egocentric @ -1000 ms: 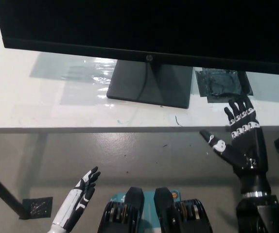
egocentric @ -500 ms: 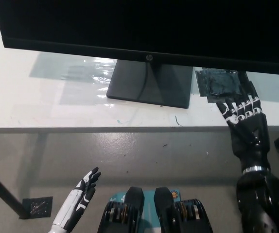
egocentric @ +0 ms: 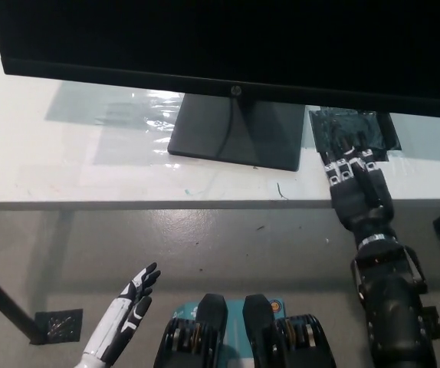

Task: The monitor is being placed at the center of the desk and the robot uses its right hand to grab on the right side of the monitor and tilt the angle of the montior sideways.

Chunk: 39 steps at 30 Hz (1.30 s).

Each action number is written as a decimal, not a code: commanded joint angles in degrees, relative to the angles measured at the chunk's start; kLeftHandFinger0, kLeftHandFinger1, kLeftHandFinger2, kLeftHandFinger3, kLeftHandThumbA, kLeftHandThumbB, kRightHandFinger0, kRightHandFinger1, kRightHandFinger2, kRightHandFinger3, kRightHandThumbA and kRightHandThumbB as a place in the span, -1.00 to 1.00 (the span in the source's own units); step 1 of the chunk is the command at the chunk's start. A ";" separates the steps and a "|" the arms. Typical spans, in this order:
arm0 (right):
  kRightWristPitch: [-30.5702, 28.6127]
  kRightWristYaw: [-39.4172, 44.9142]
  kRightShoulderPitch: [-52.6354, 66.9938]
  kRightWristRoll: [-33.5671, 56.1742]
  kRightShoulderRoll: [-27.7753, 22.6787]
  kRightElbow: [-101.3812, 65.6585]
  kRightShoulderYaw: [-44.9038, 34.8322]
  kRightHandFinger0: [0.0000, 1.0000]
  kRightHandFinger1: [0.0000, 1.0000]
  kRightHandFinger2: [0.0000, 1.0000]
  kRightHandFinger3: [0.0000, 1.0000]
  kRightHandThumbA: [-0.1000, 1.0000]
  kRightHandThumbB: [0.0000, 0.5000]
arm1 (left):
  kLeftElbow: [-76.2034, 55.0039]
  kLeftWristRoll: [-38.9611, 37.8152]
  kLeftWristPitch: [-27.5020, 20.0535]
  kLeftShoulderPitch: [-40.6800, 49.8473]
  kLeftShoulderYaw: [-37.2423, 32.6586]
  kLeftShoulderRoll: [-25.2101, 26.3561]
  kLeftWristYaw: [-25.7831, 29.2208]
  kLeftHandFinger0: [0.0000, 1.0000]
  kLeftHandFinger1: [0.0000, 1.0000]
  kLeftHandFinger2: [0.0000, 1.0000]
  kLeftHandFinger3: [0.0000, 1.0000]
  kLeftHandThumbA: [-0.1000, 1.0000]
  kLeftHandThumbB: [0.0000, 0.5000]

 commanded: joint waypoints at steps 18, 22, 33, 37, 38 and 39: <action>1.76 7.77 -12.78 -0.58 -1.37 11.88 -7.91 1.00 1.00 1.00 1.00 1.00 0.36 | -1.84 -0.08 -2.66 -0.05 -0.35 1.02 0.75 1.00 1.00 1.00 1.00 1.00 0.17; 0.74 8.92 -14.42 -1.18 -2.01 16.24 -9.02 1.00 1.00 1.00 1.00 1.00 0.43 | -1.98 0.55 -2.66 1.24 -0.60 0.94 1.44 1.00 1.00 1.00 1.00 1.00 0.25; -1.85 11.29 -19.83 -3.21 -3.85 25.59 -11.85 1.00 1.00 1.00 1.00 1.00 0.46 | -1.99 0.18 -2.66 1.07 -0.76 0.95 1.25 1.00 1.00 1.00 1.00 1.00 0.20; -2.91 12.85 -21.75 -4.20 -4.80 29.82 -12.38 1.00 1.00 1.00 1.00 1.00 0.40 | -1.87 0.11 -2.66 1.06 -0.62 0.79 1.22 1.00 1.00 1.00 1.00 1.00 0.22; -3.01 13.07 -21.87 -4.30 -4.84 30.14 -12.52 1.00 1.00 1.00 1.00 1.00 0.39 | -1.87 0.12 -2.66 1.06 -0.62 0.79 1.22 1.00 1.00 1.00 1.00 1.00 0.22; -3.27 13.43 -22.27 -4.50 -5.00 31.00 -12.73 1.00 1.00 1.00 1.00 1.00 0.41 | -1.89 0.23 -2.66 1.05 -0.66 0.80 1.31 1.00 1.00 1.00 1.00 1.00 0.22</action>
